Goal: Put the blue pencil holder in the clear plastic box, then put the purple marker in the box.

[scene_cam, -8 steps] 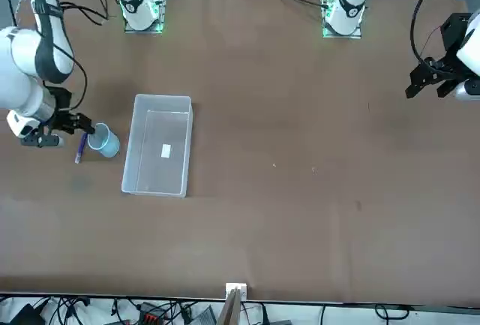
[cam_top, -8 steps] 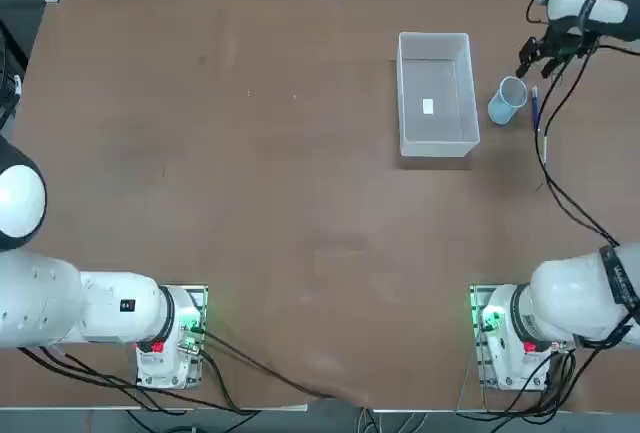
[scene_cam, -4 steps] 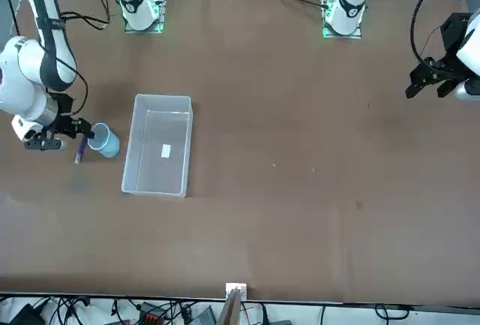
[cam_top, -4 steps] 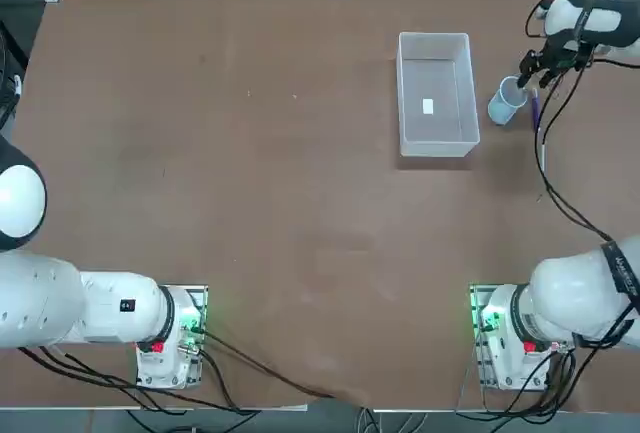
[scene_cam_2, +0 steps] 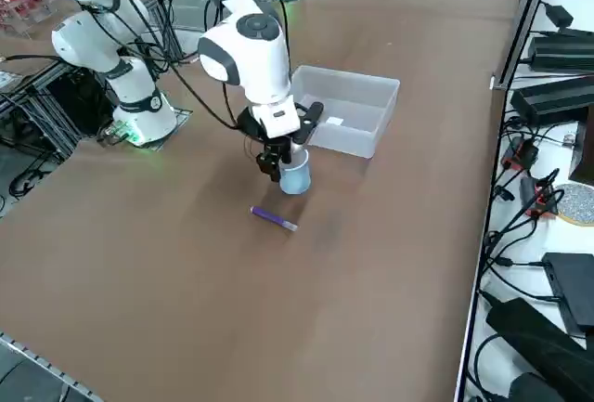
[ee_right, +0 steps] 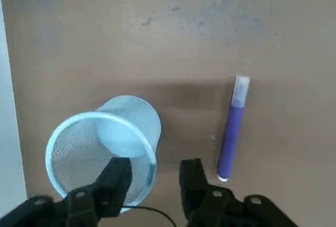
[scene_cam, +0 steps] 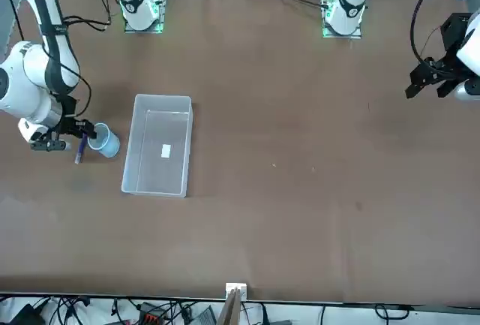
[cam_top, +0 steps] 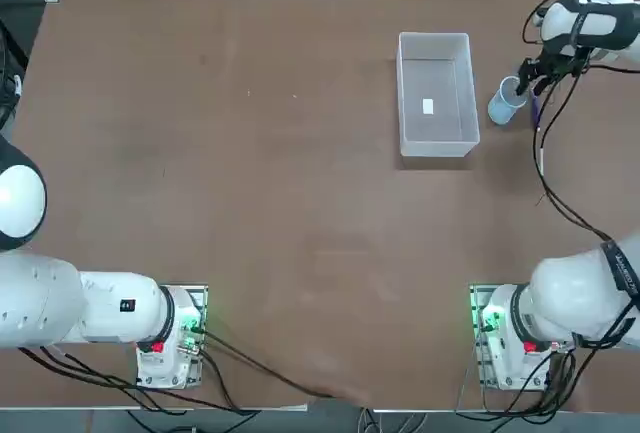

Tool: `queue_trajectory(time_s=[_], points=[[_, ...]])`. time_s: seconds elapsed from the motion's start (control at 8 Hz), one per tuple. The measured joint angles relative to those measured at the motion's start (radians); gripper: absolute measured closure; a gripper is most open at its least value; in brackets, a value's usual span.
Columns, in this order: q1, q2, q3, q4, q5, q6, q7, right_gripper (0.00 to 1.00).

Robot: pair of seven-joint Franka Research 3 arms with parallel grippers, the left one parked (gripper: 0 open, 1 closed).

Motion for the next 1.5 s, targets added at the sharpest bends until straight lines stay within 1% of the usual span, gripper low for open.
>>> queue_trajectory(time_s=[0.25,0.5,0.62,0.75,1.0,1.12,1.38,1.5], points=[[0.0,0.016,0.002,-0.003,0.0,0.018,0.0,0.48],[0.001,0.036,0.006,-0.003,0.0,0.038,0.0,0.67],[0.001,0.041,0.009,-0.003,0.0,0.042,0.0,0.88],[0.001,0.037,0.013,0.0,0.004,0.042,0.0,0.95],[0.001,0.008,0.014,0.009,0.003,0.022,0.0,0.95],[0.001,-0.025,0.014,0.036,0.003,-0.048,-0.001,0.95],[0.004,-0.106,0.015,0.168,0.014,-0.295,-0.001,0.95],[0.021,-0.133,0.018,0.249,0.068,-0.398,-0.001,0.95]])
